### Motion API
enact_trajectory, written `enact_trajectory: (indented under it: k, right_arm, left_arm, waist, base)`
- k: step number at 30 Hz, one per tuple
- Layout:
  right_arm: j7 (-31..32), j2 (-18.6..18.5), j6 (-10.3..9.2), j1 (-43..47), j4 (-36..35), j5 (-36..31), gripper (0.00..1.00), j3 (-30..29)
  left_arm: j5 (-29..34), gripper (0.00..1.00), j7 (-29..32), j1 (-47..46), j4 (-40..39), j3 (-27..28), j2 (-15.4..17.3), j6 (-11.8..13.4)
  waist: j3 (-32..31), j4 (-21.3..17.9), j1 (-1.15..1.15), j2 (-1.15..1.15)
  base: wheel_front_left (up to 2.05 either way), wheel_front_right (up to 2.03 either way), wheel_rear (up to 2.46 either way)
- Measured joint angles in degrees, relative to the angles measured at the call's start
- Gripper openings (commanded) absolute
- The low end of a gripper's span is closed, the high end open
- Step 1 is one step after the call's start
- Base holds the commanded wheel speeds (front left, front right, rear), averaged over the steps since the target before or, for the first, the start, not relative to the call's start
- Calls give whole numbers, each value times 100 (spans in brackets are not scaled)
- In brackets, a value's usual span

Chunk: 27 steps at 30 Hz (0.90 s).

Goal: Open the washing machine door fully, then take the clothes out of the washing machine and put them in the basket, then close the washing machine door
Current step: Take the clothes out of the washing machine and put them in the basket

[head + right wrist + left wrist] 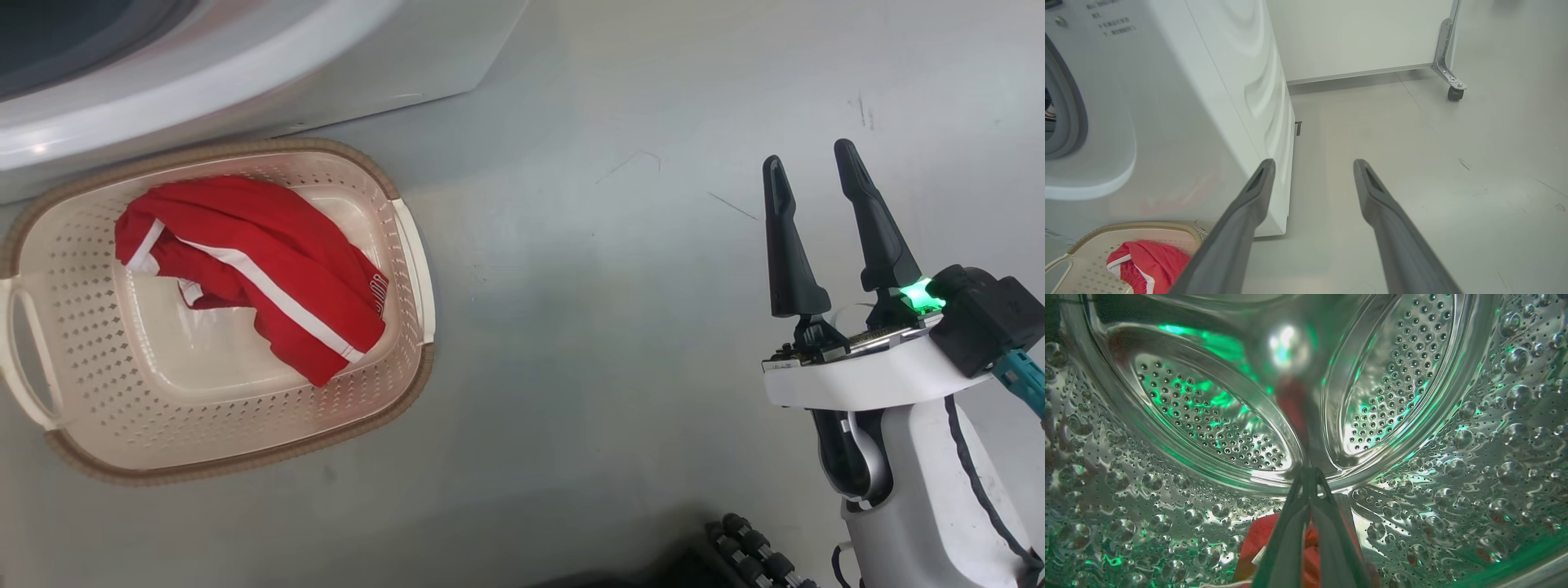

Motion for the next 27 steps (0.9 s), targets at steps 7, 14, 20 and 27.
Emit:
enact_trajectory:
  k: [7, 14, 20, 27]
  right_arm:
    - [0, -2, 1, 2, 79, -58, 100, -66]
    - [0, -4, 1, 66, 189, -221, 100, -182]
    - [0, -4, 2, 226, 353, -326, 100, -208]
    - [0, -77, 3, 476, 478, -450, 100, -250]
  left_arm:
    - [-149, 0, -642, 920, -178, 66, -409, 26]
    - [-205, 81, -1232, 1889, -363, 45, -776, 53]
    - [-258, 100, -1734, 2930, -493, 27, -1048, 103]
    - [-254, 100, -1798, 3863, -584, -198, -1322, 119]
  waist:
    - [-224, 91, 0, 0]
    - [-569, 216, 0, 0]
    - [-1036, 348, 0, 0]
    - [-1573, 470, 0, 0]
  base:
    - [0, 0, 0]
    - [0, 0, 0]
    - [0, 0, 0]
    - [0, 0, 0]
